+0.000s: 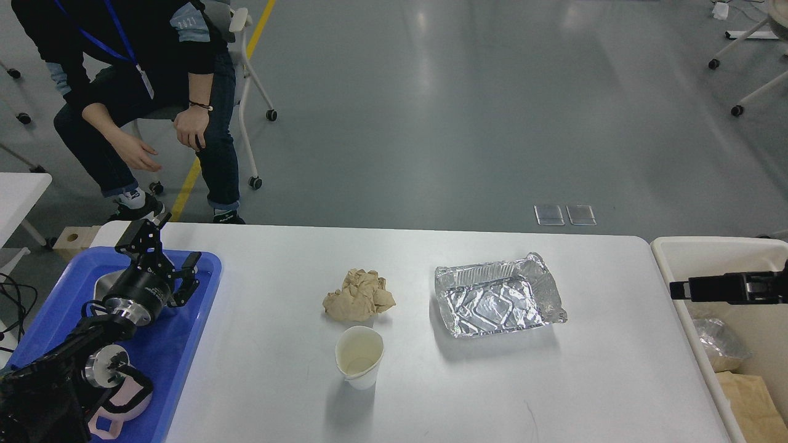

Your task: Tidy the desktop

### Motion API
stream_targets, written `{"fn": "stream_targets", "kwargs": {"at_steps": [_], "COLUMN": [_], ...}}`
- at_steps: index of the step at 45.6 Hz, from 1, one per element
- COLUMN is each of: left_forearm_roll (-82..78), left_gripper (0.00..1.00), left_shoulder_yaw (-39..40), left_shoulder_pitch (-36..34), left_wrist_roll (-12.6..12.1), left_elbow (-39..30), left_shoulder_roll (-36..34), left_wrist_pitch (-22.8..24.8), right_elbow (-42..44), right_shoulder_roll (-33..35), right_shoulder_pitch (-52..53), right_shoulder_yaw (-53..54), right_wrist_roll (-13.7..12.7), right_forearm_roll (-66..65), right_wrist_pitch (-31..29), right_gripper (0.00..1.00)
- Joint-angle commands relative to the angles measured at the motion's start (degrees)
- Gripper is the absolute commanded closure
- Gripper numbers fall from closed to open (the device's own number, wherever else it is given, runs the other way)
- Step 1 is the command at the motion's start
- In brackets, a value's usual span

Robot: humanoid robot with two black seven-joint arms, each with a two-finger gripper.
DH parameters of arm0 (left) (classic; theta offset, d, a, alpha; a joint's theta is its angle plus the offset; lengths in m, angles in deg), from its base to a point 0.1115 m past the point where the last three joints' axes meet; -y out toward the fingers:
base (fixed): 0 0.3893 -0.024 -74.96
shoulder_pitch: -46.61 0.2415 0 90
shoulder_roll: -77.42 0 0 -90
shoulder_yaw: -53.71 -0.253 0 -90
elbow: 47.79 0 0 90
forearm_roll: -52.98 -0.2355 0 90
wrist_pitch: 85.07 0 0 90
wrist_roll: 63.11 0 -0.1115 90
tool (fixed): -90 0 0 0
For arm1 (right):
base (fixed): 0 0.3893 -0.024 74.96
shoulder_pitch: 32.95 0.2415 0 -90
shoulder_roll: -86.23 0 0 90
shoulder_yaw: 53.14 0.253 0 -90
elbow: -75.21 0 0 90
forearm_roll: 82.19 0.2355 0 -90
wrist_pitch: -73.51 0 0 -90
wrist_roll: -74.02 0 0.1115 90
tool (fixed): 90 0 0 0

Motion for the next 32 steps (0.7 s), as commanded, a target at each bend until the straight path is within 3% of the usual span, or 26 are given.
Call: {"fn": "stream_targets", "kwargs": {"at_steps": [1, 8, 18, 32], "left_forearm_roll": [0.01, 0.01, 0.01, 0.01], "left_gripper": [0.02, 0.02, 0.02, 0.02], "left_shoulder_yaw": [0.03, 0.03, 0.03, 0.03], "left_shoulder_pitch": [0.09, 0.09, 0.09, 0.45], "left_wrist_roll": [0.00, 0.00, 0.00, 0.00], "left_elbow": [0.01, 0.01, 0.01, 0.01], "left_shoulder_roll": [0.00, 0.00, 0.00, 0.08], "left_wrist_pitch": [-0.01, -0.01, -0.09, -0.09], "right_elbow": [0.59, 4.28, 6.22, 5.43], "right_shoulder_roll": [-3.32, -10.88, -15.11, -15.82], "right_shoulder_pitch": [0.94, 4.54, 5.77, 5.16], "right_shoulder_yaw": [0.24, 0.33, 1.03, 1.65], "right_wrist_roll": [-0.17, -0.87, -7.98, -8.69], "right_forearm_roll": [0.61, 0.00, 0.79, 0.45], "right_wrist_pitch": [0.58, 1.02, 3.04, 4.89], "right_gripper": [0.00, 0.00, 0.00, 0.00]}}
